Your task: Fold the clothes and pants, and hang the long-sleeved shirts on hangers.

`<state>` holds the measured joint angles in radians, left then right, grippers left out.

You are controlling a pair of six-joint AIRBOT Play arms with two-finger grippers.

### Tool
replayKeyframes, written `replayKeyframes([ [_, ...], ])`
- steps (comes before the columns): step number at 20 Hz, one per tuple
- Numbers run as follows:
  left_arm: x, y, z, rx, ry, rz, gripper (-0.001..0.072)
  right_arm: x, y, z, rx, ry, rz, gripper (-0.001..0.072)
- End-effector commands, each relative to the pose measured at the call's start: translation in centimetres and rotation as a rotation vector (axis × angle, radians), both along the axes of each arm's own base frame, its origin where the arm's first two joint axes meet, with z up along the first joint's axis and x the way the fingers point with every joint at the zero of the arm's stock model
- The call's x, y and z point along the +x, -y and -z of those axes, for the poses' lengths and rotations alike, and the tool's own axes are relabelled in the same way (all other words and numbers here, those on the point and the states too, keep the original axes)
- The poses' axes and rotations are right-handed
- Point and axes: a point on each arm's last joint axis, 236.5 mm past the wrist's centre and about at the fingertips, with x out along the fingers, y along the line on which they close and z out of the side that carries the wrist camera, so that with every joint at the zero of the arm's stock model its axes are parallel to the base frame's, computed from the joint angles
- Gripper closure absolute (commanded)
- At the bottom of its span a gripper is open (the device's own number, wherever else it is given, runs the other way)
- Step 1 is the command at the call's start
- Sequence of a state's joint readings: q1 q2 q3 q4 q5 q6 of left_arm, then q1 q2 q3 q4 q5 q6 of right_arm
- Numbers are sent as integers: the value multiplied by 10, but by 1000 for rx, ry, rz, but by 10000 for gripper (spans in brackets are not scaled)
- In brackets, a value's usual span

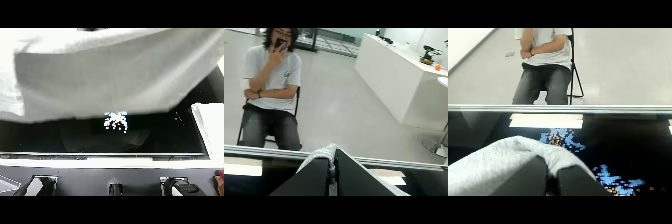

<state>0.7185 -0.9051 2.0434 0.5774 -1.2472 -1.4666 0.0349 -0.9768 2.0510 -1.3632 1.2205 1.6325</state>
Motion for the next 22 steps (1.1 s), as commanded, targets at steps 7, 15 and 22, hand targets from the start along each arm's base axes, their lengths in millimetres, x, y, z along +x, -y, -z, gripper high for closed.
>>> replayKeyframes([
  [7,177,-26,146,-179,-405,208,691,168,6,170,-22,-432,53,677],
  [15,360,7,487,-123,-884,152,692,293,0,442,-48,-805,42,677],
  [22,389,-11,554,-154,-880,83,692,321,7,507,-43,-808,83,677],
])
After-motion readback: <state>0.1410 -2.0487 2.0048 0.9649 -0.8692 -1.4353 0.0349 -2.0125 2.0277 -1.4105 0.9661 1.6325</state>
